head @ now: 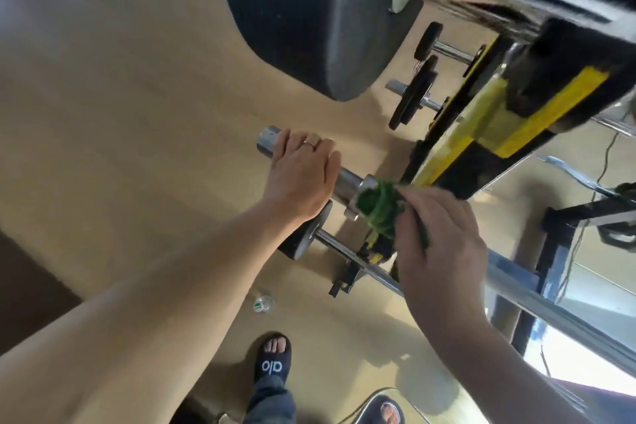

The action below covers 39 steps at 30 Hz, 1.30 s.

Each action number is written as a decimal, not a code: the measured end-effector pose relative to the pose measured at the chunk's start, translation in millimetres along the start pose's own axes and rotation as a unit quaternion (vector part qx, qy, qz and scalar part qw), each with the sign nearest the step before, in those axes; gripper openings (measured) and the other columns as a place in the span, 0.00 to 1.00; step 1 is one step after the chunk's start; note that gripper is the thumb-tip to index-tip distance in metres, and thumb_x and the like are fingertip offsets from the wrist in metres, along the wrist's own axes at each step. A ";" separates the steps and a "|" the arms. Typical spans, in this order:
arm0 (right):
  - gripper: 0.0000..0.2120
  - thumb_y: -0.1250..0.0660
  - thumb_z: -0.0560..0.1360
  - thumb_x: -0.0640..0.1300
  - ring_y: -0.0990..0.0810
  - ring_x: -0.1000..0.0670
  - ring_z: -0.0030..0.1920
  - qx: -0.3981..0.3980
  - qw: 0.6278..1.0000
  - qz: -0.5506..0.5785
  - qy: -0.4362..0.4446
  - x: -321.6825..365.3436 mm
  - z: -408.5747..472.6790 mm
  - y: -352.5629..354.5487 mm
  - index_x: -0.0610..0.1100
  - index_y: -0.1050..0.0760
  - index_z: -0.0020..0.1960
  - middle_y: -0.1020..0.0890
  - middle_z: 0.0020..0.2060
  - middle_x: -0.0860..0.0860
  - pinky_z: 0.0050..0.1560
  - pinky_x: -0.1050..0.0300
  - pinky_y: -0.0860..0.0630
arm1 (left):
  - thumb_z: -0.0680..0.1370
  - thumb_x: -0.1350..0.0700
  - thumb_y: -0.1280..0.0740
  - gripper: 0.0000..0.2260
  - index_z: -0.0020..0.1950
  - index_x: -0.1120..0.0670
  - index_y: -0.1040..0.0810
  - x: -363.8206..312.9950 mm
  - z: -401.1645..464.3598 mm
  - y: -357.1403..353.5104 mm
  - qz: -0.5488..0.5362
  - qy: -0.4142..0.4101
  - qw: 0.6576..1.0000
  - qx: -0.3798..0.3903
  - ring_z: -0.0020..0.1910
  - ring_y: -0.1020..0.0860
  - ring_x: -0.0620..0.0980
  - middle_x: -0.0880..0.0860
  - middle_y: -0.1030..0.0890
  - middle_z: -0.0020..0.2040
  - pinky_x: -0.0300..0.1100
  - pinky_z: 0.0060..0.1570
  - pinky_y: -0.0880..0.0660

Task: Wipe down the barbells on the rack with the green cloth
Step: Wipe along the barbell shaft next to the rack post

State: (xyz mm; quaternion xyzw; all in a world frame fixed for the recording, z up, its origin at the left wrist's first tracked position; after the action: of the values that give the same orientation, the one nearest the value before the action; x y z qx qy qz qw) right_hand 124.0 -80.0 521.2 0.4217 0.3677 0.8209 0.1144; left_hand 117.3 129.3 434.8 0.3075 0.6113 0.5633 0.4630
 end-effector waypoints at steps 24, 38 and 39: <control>0.15 0.49 0.83 0.50 0.28 0.49 0.44 0.133 0.945 -0.284 -0.091 37.1 82.5 -151.1 0.46 0.26 0.50 0.25 0.43 0.51 0.48 0.50 0.26 | 0.86 0.43 0.51 0.16 0.50 0.52 0.31 82.9 20.8 -3.4 -0.270 0.143 0.951 0.053 0.34 0.24 0.52 0.52 0.23 0.39 0.56 0.39 0.21; 0.08 0.41 0.81 0.41 0.28 0.43 0.46 -0.007 0.968 -0.251 -0.012 59.7 25.1 -164.9 0.40 0.23 0.51 0.22 0.52 0.46 0.45 0.48 0.30 | 0.84 0.50 0.52 0.12 0.45 0.53 0.35 84.7 21.6 2.7 -0.245 0.127 0.960 0.038 0.35 0.26 0.55 0.52 0.24 0.37 0.53 0.38 0.25; 0.09 0.41 0.81 0.41 0.28 0.43 0.46 -0.014 0.972 -0.236 -0.001 59.7 28.1 -165.8 0.40 0.23 0.51 0.22 0.52 0.45 0.44 0.48 0.30 | 0.84 0.51 0.51 0.12 0.45 0.53 0.35 84.9 21.5 4.5 -0.249 0.124 0.960 0.036 0.35 0.27 0.55 0.52 0.24 0.37 0.51 0.36 0.27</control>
State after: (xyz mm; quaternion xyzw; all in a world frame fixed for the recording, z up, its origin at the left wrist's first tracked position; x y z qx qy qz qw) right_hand 88.6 80.6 452.0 0.3224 0.4447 0.7754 0.3114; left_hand 103.8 215.0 421.9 0.0904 0.7410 0.4415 0.4977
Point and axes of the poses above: each hand's wrist, its own z-axis towards the middle knuckle, its own y-axis out of the back of the hand, x = y × z, the point moved 4 cm from there along z, towards the middle knuckle
